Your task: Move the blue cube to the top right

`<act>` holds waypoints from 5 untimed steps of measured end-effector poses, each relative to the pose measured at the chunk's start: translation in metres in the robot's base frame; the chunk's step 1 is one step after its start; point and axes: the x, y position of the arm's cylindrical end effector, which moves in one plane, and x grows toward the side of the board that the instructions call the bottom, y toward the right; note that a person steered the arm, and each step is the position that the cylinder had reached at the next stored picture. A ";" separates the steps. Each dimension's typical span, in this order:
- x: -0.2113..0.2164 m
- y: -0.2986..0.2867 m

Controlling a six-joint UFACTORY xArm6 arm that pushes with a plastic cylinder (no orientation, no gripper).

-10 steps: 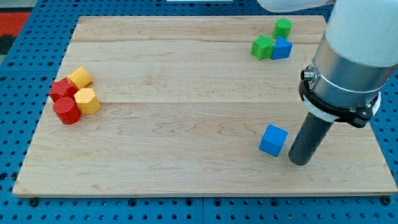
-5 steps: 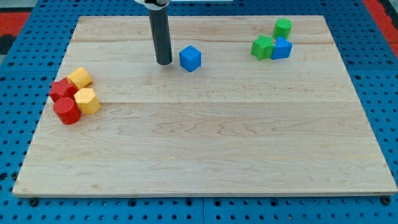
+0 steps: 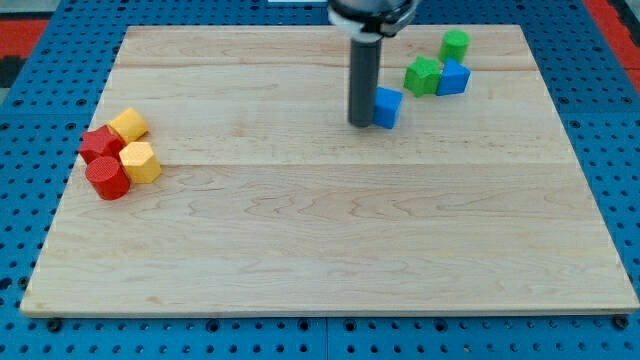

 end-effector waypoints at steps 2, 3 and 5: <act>-0.037 0.046; -0.003 0.048; -0.056 0.074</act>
